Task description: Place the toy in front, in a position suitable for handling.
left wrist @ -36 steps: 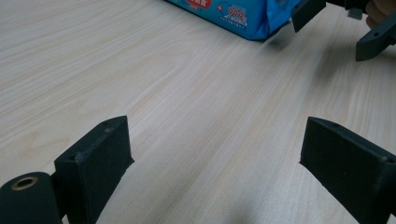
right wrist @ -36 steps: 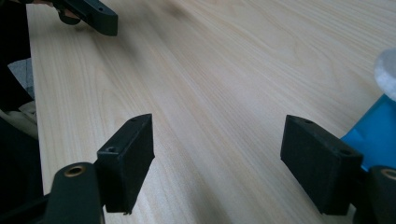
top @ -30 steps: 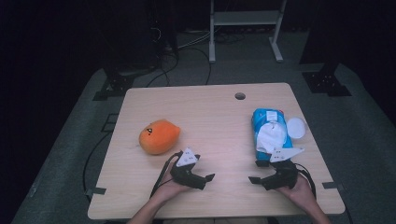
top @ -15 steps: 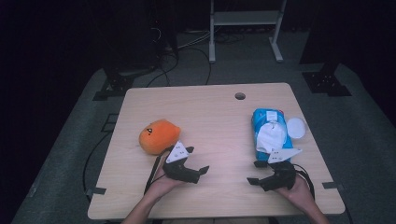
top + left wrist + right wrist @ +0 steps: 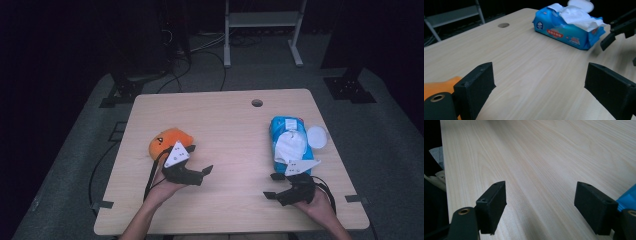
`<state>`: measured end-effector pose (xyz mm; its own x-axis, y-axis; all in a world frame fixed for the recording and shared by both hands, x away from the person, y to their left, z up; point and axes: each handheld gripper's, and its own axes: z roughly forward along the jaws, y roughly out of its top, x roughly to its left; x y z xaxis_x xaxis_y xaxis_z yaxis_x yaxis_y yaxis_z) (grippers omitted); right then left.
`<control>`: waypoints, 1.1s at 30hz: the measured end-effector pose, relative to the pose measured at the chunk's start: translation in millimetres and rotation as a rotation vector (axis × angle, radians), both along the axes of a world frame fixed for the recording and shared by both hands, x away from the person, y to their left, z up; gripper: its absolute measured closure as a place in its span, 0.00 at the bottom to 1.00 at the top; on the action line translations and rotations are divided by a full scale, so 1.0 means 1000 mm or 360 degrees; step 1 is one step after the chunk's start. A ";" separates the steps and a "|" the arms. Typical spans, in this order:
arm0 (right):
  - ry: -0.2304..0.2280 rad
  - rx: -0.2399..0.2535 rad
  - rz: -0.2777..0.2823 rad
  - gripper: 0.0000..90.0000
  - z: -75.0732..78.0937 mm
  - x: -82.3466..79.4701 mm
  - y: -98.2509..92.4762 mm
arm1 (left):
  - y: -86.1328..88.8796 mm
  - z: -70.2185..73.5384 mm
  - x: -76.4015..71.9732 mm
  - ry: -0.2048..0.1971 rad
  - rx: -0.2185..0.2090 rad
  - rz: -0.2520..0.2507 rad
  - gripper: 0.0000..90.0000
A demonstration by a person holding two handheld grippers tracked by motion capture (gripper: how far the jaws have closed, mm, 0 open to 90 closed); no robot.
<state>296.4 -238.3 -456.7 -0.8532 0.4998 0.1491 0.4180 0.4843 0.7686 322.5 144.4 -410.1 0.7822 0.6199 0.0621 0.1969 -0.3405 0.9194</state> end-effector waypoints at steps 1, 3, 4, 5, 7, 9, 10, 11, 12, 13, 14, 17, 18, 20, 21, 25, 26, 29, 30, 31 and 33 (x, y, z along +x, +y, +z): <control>0.0000 0.0000 -0.0001 0.27 0.000 0.000 0.000 | 0.002 0.001 0.001 -0.0008 0.0001 -0.0003 0.09; 0.0004 0.0003 -0.0003 0.27 0.000 0.000 0.000 | 0.003 0.003 0.001 -0.0011 0.0003 0.0001 0.09; 0.0001 0.0003 -0.0004 0.27 0.000 0.001 0.001 | 0.005 0.006 0.003 -0.0022 0.0004 -0.0002 0.09; 0.0003 0.0005 -0.0007 0.27 0.000 0.001 0.001 | 0.006 0.008 0.004 -0.0027 0.0007 0.0001 0.09; 0.0011 0.0005 -0.0010 0.27 -0.001 0.001 0.001 | 0.008 0.012 0.006 -0.0031 -0.0009 0.0004 0.09; 0.0014 0.0013 -0.0012 0.27 -0.001 0.001 0.000 | 0.009 0.016 0.009 -0.0041 -0.0010 0.0001 0.09; 0.0014 0.0013 -0.0012 0.27 -0.001 0.001 0.000 | 0.009 0.016 0.009 -0.0041 -0.0010 0.0001 0.09; 0.0017 0.0017 -0.0016 0.27 -0.002 0.002 0.000 | 0.011 0.020 0.013 -0.0051 -0.0014 0.0011 0.09; 0.0017 0.0018 -0.0018 0.27 -0.002 0.002 -0.001 | 0.013 0.022 0.016 -0.0051 -0.0023 0.0016 0.09; 0.0017 0.0017 -0.0019 0.27 -0.002 0.002 -0.001 | 0.014 0.025 0.019 -0.0062 -0.0036 0.0027 0.09; 0.0017 0.0017 -0.0019 0.27 -0.002 0.002 -0.001 | 0.014 0.025 0.019 -0.0062 -0.0036 0.0027 0.09; 0.0017 0.0024 -0.0026 0.27 -0.001 0.002 -0.002 | 0.022 0.034 0.028 -0.0086 -0.0068 0.0078 0.09; 0.0017 0.0024 -0.0026 0.27 -0.001 0.002 -0.002 | 0.022 0.034 0.028 -0.0086 -0.0068 0.0078 0.09; 0.0018 0.0023 -0.0025 0.27 -0.002 0.002 -0.002 | 0.031 0.037 0.032 -0.0100 -0.0091 0.0121 0.09; 0.0019 0.0023 -0.0026 0.27 -0.002 0.002 -0.002 | 0.034 0.037 0.033 -0.0098 -0.0103 0.0135 0.09; 0.0019 0.0025 -0.0027 0.27 -0.001 0.002 -0.002 | 0.049 0.038 0.036 -0.0104 -0.0106 0.0190 0.09; 0.0018 0.0025 -0.0025 0.27 -0.002 0.002 -0.002 | 0.053 0.037 0.037 -0.0105 -0.0111 0.0207 0.09; 0.0020 0.0015 -0.0019 0.27 -0.002 0.002 -0.001 | 0.064 0.033 0.040 -0.0099 -0.0105 0.0260 0.09; 0.0020 0.0015 -0.0019 0.27 -0.002 0.002 -0.001 | 0.064 0.033 0.040 -0.0099 -0.0105 0.0260 0.09; 0.0026 0.0016 -0.0020 0.27 -0.002 0.002 0.000 | 0.071 0.029 0.042 -0.0091 -0.0101 0.0299 0.09; 0.0022 0.0014 -0.0016 0.27 -0.002 0.002 0.001 | 0.078 0.025 0.045 -0.0089 -0.0105 0.0335 0.09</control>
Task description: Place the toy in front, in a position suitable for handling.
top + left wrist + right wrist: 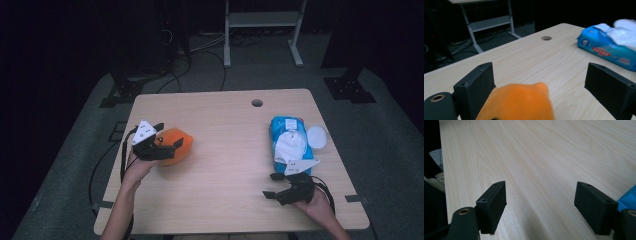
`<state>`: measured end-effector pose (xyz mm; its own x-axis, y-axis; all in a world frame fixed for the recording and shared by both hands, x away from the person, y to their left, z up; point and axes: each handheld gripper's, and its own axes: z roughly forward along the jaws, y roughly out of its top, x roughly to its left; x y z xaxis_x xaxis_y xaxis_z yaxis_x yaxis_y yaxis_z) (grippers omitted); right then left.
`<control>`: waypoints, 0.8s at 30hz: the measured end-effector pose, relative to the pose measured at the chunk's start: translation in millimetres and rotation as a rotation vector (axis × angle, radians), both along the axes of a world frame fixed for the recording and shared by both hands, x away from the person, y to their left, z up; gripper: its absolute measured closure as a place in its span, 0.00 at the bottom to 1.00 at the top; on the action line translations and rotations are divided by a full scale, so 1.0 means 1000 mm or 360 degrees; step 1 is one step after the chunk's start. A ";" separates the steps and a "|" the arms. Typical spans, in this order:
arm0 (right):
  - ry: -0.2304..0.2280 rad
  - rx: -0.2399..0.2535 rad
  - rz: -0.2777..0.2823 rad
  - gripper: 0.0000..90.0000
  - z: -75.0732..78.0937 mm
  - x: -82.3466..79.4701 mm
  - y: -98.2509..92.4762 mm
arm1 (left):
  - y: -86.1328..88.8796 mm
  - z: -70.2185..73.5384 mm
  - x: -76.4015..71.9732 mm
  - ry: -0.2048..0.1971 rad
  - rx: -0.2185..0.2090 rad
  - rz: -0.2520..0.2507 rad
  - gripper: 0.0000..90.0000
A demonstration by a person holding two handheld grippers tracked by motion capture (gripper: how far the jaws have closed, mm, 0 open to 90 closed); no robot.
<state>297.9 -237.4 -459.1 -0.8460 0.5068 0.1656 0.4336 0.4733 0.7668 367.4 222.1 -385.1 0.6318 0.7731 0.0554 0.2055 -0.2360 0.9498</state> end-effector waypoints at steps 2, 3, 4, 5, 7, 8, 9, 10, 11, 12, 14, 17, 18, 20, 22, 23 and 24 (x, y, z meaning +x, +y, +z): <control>-0.0001 -0.0004 0.0006 0.27 0.000 0.000 0.001 | 0.007 -0.004 0.003 0.0001 0.0009 0.0050 0.09; 0.0003 -0.0005 0.0007 0.27 0.000 0.000 0.001 | 0.010 -0.007 0.004 0.0016 -0.0001 0.0065 0.09; 0.0003 -0.0007 0.0010 0.27 0.000 0.000 0.001 | 0.013 -0.009 0.006 0.0031 -0.0006 0.0079 0.09; 0.0004 -0.0006 0.0011 0.27 0.000 0.000 0.001 | 0.013 -0.009 0.006 0.0031 -0.0006 0.0079 0.10; 0.0004 -0.0007 0.0013 0.27 -0.001 0.000 0.002 | 0.017 -0.015 0.008 0.0062 -0.0015 0.0096 0.10; 0.0002 -0.0009 0.0020 0.27 -0.001 0.000 0.002 | 0.021 -0.021 0.011 0.0097 -0.0036 0.0114 0.10; 0.0002 -0.0009 0.0020 0.27 -0.001 0.000 0.002 | 0.021 -0.021 0.011 0.0097 -0.0036 0.0114 0.10; 0.0002 -0.0012 0.0025 0.27 -0.001 -0.001 0.003 | 0.025 -0.027 0.014 0.0125 -0.0047 0.0142 0.10; 0.0003 -0.0015 0.0027 0.27 -0.001 -0.001 0.003 | 0.027 -0.030 0.015 0.0143 -0.0051 0.0151 0.10; 0.0002 -0.0018 0.0029 0.27 -0.001 -0.001 0.003 | 0.028 -0.032 0.016 0.0161 -0.0067 0.0166 0.10; -0.0002 -0.0022 0.0031 0.27 -0.001 -0.001 0.003 | 0.029 -0.037 0.017 0.0189 -0.0080 0.0172 0.10; -0.0002 -0.0023 0.0032 0.27 0.000 -0.001 0.003 | 0.028 -0.044 0.019 0.0238 -0.0069 0.0155 0.10; -0.0003 -0.0024 0.0033 0.27 0.000 -0.001 0.003 | 0.027 -0.047 0.020 0.0264 -0.0076 0.0142 0.10; -0.0004 -0.0025 0.0034 0.27 0.000 -0.001 0.003 | 0.026 -0.051 0.020 0.0273 -0.0075 0.0126 0.10; -0.0009 -0.0024 0.0036 0.27 0.000 -0.001 0.003 | 0.024 -0.053 0.020 0.0264 -0.0065 0.0129 0.10; -0.0011 -0.0024 0.0037 0.27 0.000 -0.002 0.003 | 0.024 -0.055 0.020 0.0271 -0.0079 0.0146 0.10; -0.0007 -0.0020 0.0036 0.27 0.001 -0.002 0.003 | 0.024 -0.056 0.020 0.0276 -0.0090 0.0153 0.10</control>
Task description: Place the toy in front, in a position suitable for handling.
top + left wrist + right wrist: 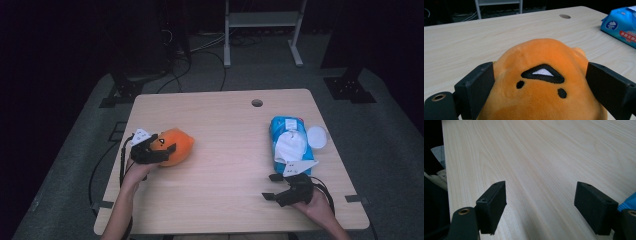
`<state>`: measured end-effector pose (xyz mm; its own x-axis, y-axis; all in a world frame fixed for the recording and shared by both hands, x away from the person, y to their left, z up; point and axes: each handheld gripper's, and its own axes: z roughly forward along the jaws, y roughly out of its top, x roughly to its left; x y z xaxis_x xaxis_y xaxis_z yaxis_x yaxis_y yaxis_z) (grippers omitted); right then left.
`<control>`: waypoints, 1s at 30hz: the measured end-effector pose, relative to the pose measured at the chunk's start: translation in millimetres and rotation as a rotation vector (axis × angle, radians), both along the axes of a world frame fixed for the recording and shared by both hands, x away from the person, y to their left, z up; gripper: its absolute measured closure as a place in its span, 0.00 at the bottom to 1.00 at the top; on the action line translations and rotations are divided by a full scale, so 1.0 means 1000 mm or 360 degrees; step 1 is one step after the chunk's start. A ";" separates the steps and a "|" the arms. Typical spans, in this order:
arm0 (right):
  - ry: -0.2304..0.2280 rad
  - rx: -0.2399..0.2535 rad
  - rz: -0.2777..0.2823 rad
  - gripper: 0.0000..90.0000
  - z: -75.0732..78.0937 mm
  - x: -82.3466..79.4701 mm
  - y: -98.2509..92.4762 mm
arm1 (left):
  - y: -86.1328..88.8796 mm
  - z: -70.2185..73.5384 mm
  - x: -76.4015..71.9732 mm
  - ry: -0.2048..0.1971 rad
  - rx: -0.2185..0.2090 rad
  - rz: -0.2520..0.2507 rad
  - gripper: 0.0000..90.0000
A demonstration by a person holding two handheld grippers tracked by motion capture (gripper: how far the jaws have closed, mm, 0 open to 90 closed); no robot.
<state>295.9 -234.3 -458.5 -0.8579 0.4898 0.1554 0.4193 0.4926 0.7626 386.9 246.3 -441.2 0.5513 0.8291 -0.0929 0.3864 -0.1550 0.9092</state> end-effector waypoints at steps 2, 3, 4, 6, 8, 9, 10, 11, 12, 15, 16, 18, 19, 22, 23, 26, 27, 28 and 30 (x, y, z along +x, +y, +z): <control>-0.0005 0.0001 0.0001 0.27 0.000 0.000 0.000 | 0.000 -0.001 -0.001 0.0010 0.0006 -0.0002 0.11; -0.0005 0.0001 0.0001 0.27 0.000 0.000 0.000 | 0.000 -0.001 -0.001 0.0010 0.0006 -0.0002 0.14; -0.0006 -0.0003 0.0005 0.27 0.000 0.000 0.000 | -0.001 -0.003 -0.003 0.0024 0.0018 -0.0014 0.16; -0.0007 -0.0004 0.0006 0.27 0.000 0.000 0.000 | -0.001 -0.002 -0.004 0.0026 0.0065 -0.0031 0.23; -0.0007 -0.0005 0.0006 0.27 0.000 0.000 0.001 | 0.000 -0.001 -0.005 0.0046 0.0073 -0.0031 0.30; -0.0010 -0.0005 0.0008 0.27 0.000 0.000 0.001 | -0.001 0.000 -0.005 0.0050 0.0076 -0.0031 0.32; -0.0008 -0.0004 0.0006 0.27 0.000 0.000 0.001 | -0.001 0.001 -0.005 0.0058 0.0083 -0.0029 0.34; -0.0012 -0.0005 0.0008 0.27 0.000 0.000 0.001 | -0.001 0.002 -0.006 0.0060 0.0091 -0.0028 0.35; -0.0012 -0.0006 0.0008 0.27 0.000 0.000 0.001 | -0.002 0.003 -0.006 0.0055 0.0106 -0.0028 0.37; -0.0011 -0.0005 0.0006 0.27 0.000 0.000 0.001 | -0.003 0.005 -0.007 0.0050 0.0107 -0.0022 0.42; -0.0011 -0.0005 0.0006 0.27 0.001 0.000 0.001 | -0.002 0.007 -0.007 0.0046 0.0079 -0.0022 0.44; -0.0014 -0.0006 0.0003 0.27 0.001 -0.001 0.001 | -0.002 0.010 -0.008 0.0047 0.0041 -0.0013 0.46; -0.0014 -0.0004 0.0001 0.27 0.001 -0.001 0.000 | -0.001 0.011 -0.008 0.0049 0.0005 -0.0006 0.46; -0.0017 -0.0005 0.0001 0.27 0.001 -0.001 0.000 | 0.002 0.016 -0.010 0.0060 -0.0134 -0.0032 0.48; -0.0016 -0.0007 0.0002 0.27 0.001 -0.001 0.000 | 0.002 0.018 -0.011 0.0054 -0.0163 -0.0043 0.48; -0.0015 -0.0007 0.0000 0.27 0.001 0.000 0.000 | -0.004 0.025 -0.015 0.0036 -0.0223 -0.0094 0.48; -0.0015 -0.0007 0.0000 0.27 0.001 0.000 0.000 | -0.004 0.025 -0.015 0.0036 -0.0223 -0.0094 0.48; -0.0015 -0.0006 -0.0001 0.27 0.002 0.000 0.000 | -0.012 0.030 -0.018 0.0010 -0.0234 -0.0140 0.48; -0.0019 -0.0008 0.0000 0.27 0.002 -0.001 -0.001 | -0.022 0.036 -0.023 -0.0015 -0.0244 -0.0197 0.48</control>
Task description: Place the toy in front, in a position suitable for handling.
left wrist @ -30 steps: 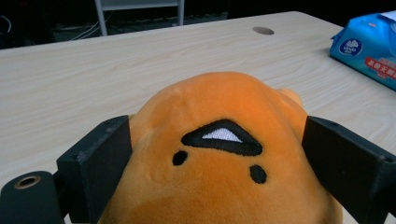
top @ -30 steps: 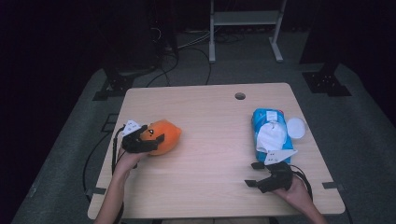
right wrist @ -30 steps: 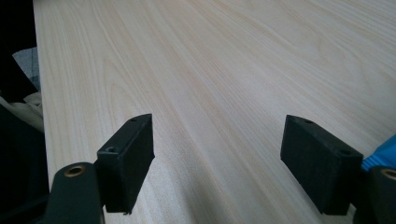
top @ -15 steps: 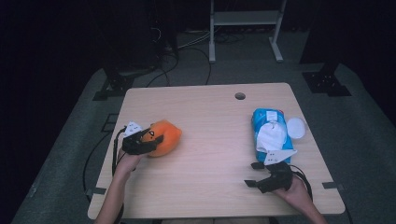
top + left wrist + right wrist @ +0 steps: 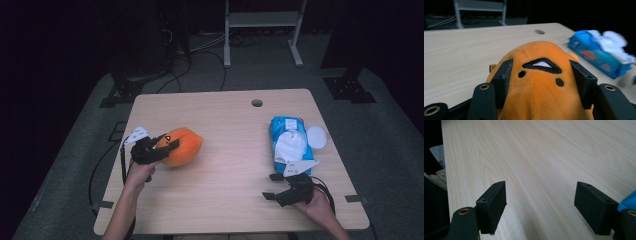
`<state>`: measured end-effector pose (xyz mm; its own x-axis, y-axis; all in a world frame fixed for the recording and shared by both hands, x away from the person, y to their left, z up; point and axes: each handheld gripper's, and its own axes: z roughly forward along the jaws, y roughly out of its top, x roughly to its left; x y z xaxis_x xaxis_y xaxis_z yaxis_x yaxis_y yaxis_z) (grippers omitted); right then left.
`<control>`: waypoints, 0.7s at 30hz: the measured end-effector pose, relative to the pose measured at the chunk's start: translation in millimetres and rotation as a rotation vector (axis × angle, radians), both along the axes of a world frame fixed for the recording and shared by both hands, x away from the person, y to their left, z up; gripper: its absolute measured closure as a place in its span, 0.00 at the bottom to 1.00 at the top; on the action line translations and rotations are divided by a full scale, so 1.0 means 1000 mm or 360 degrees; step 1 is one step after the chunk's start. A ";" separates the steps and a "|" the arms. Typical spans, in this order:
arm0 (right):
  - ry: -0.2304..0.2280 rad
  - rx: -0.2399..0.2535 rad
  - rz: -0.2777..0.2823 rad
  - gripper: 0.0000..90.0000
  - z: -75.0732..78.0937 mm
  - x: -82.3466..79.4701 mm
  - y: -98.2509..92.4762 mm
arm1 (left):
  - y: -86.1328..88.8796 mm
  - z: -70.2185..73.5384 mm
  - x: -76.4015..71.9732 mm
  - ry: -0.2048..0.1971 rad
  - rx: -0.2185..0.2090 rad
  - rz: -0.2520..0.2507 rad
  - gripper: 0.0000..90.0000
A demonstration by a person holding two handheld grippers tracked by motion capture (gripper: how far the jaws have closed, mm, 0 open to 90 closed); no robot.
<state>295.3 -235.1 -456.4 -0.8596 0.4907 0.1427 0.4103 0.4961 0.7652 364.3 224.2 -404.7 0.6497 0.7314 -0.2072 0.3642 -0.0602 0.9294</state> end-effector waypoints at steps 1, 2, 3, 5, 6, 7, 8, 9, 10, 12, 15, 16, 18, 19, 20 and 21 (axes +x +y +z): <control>0.0000 0.0000 0.0000 0.27 0.000 0.000 0.000 | 0.000 0.000 0.000 0.0000 0.0000 0.0000 0.48; -0.0009 0.0003 -0.0004 0.27 0.000 0.000 -0.001 | -0.012 0.005 -0.005 -0.0029 -0.0005 -0.0065 0.48; -0.0008 0.0001 -0.0007 0.27 0.001 0.000 -0.001 | -0.012 0.005 -0.005 -0.0029 -0.0005 -0.0065 0.48; -0.0013 0.0006 -0.0020 0.27 0.002 0.000 -0.003 | -0.032 0.009 -0.011 -0.0065 -0.0001 -0.0163 0.47; -0.0020 0.0007 -0.0021 0.27 0.002 0.000 -0.004 | -0.032 0.009 -0.011 -0.0065 -0.0001 -0.0163 0.47; -0.0022 0.0015 -0.0032 0.27 0.003 0.000 -0.005 | -0.047 0.008 -0.016 -0.0067 0.0009 -0.0235 0.47; -0.0025 0.0019 -0.0039 0.27 0.003 0.000 -0.007 | -0.055 0.007 -0.018 -0.0064 0.0022 -0.0273 0.47; -0.0028 0.0023 -0.0044 0.27 0.004 0.000 -0.008 | -0.062 0.005 -0.019 -0.0062 0.0036 -0.0305 0.47; -0.0028 0.0023 -0.0044 0.27 0.004 0.000 -0.008 | -0.062 0.005 -0.019 -0.0062 0.0036 -0.0305 0.47; -0.0052 0.0036 -0.0058 0.28 0.007 -0.002 -0.011 | -0.082 -0.001 -0.025 -0.0055 0.0081 -0.0400 0.47; -0.0094 0.0051 -0.0073 0.28 0.012 -0.004 -0.014 | -0.093 -0.006 -0.028 -0.0040 0.0093 -0.0456 0.47; -0.0111 0.0059 -0.0073 0.29 0.014 -0.005 -0.015 | -0.103 -0.010 -0.031 -0.0035 0.0106 -0.0505 0.47; -0.0136 0.0082 -0.0081 0.29 0.017 -0.006 -0.017 | -0.111 -0.014 -0.034 -0.0037 0.0124 -0.0546 0.46; -0.0136 0.0082 -0.0081 0.29 0.017 -0.006 -0.017 | -0.111 -0.014 -0.034 -0.0037 0.0124 -0.0546 0.46; -0.0161 0.0095 -0.0092 0.29 0.019 -0.007 -0.020 | -0.117 -0.018 -0.036 -0.0038 0.0137 -0.0578 0.46; -0.0161 0.0095 -0.0092 0.29 0.019 -0.007 -0.020 | -0.117 -0.018 -0.036 -0.0038 0.0137 -0.0578 0.46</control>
<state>288.1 -255.1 -436.9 -0.8418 0.5328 0.0872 0.3559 0.4262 0.8317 328.4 107.7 -422.6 0.8739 0.4665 -0.1365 0.2830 -0.2600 0.9232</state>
